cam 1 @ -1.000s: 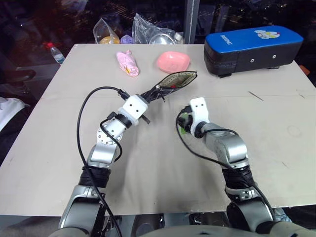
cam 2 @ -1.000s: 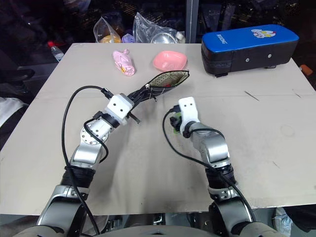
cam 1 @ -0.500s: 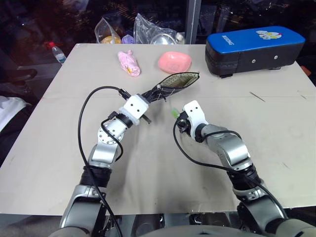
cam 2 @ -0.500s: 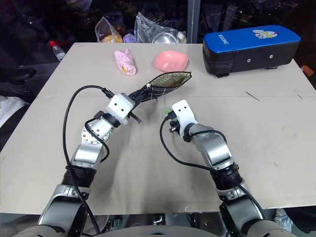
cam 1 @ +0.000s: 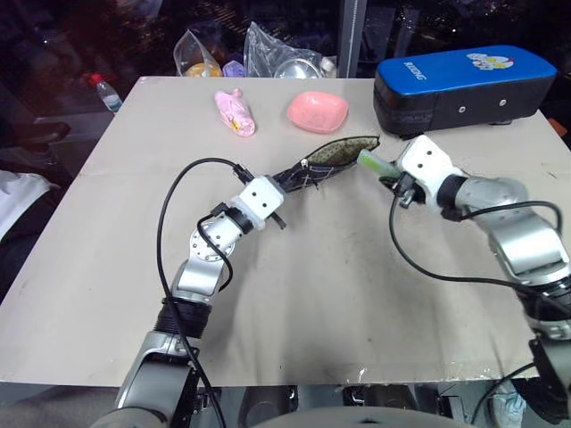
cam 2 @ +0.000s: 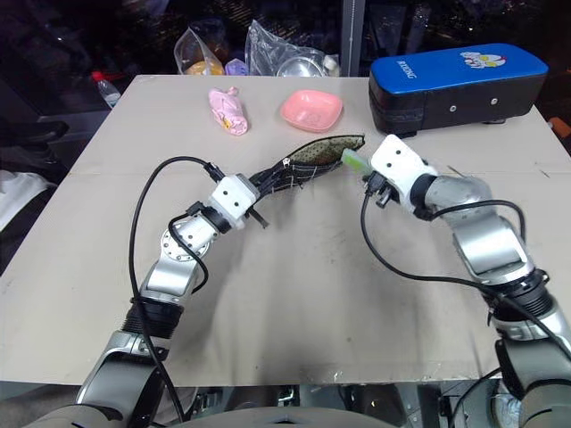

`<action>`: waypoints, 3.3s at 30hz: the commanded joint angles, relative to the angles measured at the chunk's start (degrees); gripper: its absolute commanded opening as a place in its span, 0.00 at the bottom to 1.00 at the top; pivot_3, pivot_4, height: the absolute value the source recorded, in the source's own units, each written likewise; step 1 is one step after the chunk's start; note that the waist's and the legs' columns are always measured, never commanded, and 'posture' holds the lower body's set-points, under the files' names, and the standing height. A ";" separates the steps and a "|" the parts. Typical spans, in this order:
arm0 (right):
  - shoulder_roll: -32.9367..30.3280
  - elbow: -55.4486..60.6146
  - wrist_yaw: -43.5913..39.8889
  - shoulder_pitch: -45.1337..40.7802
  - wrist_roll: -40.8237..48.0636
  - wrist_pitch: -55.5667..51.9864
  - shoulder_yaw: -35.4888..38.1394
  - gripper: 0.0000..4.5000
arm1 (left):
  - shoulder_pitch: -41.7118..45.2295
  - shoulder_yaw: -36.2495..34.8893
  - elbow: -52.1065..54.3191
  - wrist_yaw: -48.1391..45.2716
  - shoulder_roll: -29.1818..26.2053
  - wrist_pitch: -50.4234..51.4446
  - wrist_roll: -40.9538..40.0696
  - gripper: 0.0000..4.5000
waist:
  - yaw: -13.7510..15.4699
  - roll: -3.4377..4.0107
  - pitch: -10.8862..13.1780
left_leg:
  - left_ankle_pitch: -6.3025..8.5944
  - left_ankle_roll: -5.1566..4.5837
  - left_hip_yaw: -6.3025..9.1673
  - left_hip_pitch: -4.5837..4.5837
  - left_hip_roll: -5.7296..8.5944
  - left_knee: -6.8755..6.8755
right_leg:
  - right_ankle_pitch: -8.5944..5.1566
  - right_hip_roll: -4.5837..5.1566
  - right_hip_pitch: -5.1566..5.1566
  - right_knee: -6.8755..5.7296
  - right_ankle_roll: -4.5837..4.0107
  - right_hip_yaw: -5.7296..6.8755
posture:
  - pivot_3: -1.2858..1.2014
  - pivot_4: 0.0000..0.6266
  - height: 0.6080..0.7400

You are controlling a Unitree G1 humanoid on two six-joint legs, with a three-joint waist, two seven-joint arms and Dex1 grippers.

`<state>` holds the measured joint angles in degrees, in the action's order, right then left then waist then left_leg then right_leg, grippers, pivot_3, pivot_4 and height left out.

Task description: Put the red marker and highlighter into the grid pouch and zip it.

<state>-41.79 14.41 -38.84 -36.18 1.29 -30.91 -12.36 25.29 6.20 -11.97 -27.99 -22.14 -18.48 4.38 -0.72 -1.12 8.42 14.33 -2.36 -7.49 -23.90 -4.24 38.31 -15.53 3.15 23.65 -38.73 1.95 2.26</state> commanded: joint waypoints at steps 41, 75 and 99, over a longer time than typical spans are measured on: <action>4.89 -21.62 -9.59 -11.75 -23.87 47.61 -9.32 0.17 | 1.49 5.39 3.79 -1.64 3.45 -4.33 1.99 0.00 | 0.12 0.09 0.07 | -0.04 0.06 -0.45 0.04 -0.01 0.09 | 0.00 0.02 0.00 -0.07 0.01 -0.06 | 0.52 0.24 1.00; 16.82 17.63 2.12 6.58 29.72 -42.65 14.67 1.00 | 0.39 5.46 2.23 -5.16 3.39 -3.03 0.13 0.00 | 0.25 0.09 0.06 | -0.02 0.02 0.03 0.02 -0.01 0.09 | 0.01 0.05 -0.03 -0.15 -0.02 -0.05 | 0.52 0.24 1.00; 38.25 8.92 19.96 2.29 34.85 -53.78 28.89 0.68 | 0.32 7.06 0.37 -11.31 1.47 -7.09 -0.18 0.00 | 0.01 0.10 0.05 | -0.02 0.02 0.05 0.00 0.01 0.04 | 0.01 0.02 -0.02 -0.10 -0.01 -0.02 | 0.52 0.24 1.00</action>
<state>-3.91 21.73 -19.41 -33.06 34.65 -84.80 15.70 24.55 13.18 -12.25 -39.12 -20.62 -23.76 4.35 -0.70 -1.02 8.47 14.32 -2.34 -7.45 -23.90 -4.23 38.35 -15.52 3.17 23.63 -38.83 1.94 2.24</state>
